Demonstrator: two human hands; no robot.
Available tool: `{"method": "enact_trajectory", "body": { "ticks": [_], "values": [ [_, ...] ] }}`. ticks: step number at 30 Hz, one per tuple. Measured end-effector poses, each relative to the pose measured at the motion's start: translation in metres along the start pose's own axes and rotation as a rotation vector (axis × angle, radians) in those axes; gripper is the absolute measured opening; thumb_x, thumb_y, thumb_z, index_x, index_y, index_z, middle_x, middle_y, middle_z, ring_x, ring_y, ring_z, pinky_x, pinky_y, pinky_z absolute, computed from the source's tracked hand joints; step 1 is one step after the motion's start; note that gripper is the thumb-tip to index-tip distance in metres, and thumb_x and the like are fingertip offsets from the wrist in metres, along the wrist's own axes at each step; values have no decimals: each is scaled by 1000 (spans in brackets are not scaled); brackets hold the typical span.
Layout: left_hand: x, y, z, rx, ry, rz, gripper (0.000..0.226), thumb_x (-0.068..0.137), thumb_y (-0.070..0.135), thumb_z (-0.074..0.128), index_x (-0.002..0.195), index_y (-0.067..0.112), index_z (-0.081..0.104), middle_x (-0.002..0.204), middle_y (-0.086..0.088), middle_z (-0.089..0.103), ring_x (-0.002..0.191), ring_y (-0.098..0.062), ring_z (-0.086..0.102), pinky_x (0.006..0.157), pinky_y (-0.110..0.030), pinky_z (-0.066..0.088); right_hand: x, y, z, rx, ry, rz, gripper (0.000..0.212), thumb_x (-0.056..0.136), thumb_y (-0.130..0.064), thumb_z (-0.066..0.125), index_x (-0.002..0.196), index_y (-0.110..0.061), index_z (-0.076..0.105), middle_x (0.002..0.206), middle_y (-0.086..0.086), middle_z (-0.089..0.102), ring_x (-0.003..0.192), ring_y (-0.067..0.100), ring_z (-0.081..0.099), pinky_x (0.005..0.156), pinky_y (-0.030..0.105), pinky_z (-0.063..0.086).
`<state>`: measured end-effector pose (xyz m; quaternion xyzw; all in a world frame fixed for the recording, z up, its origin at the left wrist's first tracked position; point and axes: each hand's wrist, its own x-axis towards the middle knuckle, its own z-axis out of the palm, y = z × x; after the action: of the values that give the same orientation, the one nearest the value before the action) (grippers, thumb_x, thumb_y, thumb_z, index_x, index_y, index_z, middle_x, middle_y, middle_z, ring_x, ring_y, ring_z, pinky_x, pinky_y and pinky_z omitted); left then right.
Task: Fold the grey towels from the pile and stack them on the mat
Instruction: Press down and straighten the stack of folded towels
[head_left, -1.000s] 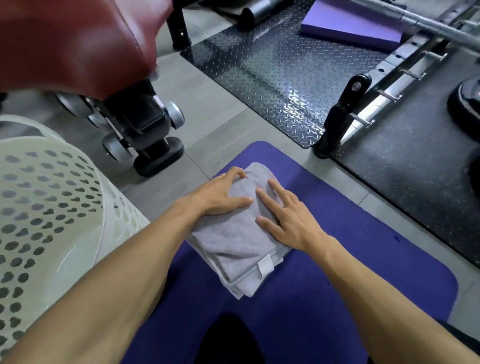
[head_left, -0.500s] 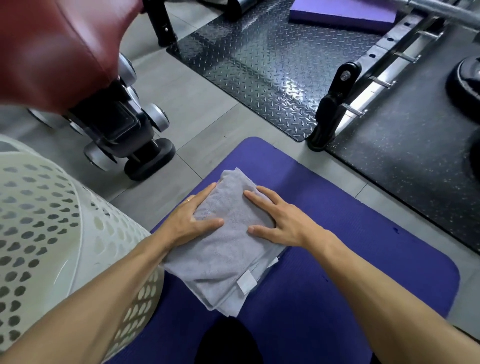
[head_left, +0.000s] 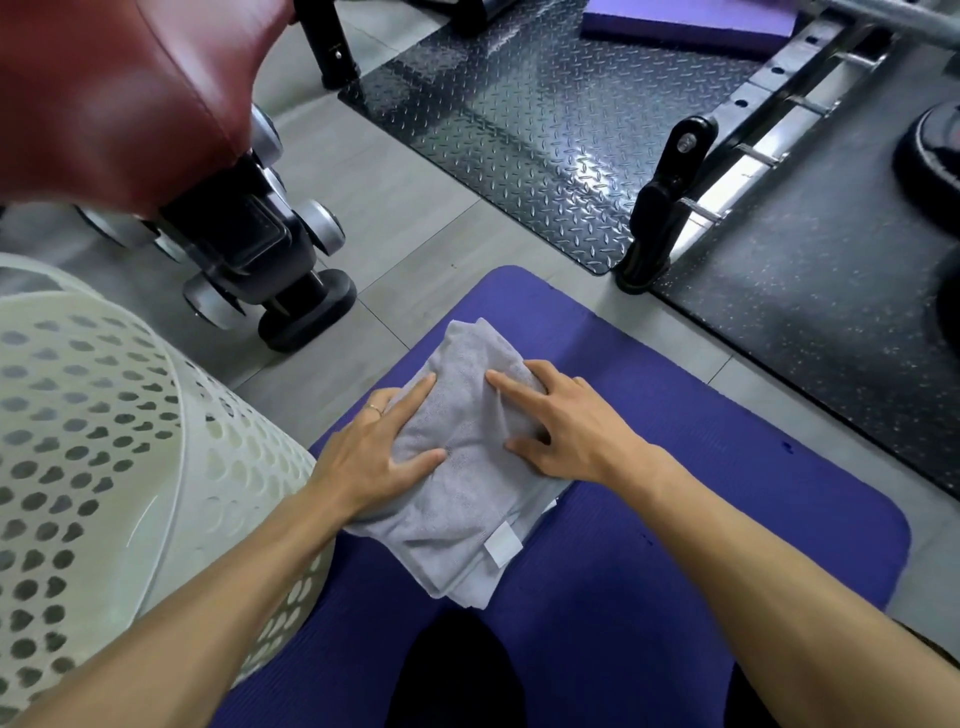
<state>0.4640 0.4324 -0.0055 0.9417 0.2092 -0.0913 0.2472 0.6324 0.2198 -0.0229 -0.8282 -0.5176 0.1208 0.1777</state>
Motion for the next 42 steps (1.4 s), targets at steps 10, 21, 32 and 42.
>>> {"method": "enact_trajectory", "body": {
  "ticks": [10, 21, 32, 42],
  "values": [
    [36, -12, -22, -548, -281, -197, 65, 56, 67, 65, 118, 56, 50, 128, 13, 59, 113, -12, 59, 101, -39, 46, 10, 16, 11, 417, -170, 171, 79, 85, -60, 62, 145, -63, 11, 154, -11, 19, 133, 21, 40, 108, 42, 41],
    [20, 10, -20, -179, -125, 88, 97, 64, 73, 57, 141, 69, -1, 150, 16, 27, 126, -8, 41, 103, -32, 37, 0, 31, 15, 314, -109, 154, 79, 87, -57, 61, 148, -58, 11, 153, -12, 22, 133, 17, 38, 100, 43, 46],
    [5, 3, -11, -94, -122, 109, 92, 66, 66, 56, 140, 71, 2, 146, 9, 30, 127, -17, 43, 102, -38, 44, 0, 19, 4, 458, 6, 105, 76, 77, -52, 66, 146, -48, 35, 142, -11, 37, 125, 13, 46, 102, 40, 46],
    [20, -4, -17, -186, -297, -20, 106, 64, 69, 69, 142, 68, -2, 150, 6, 29, 134, -18, 37, 110, -39, 34, -9, 16, 11, 354, -108, 97, 75, 86, -50, 61, 148, -55, 19, 153, -12, 24, 124, 19, 50, 99, 42, 48]
  ]
}}
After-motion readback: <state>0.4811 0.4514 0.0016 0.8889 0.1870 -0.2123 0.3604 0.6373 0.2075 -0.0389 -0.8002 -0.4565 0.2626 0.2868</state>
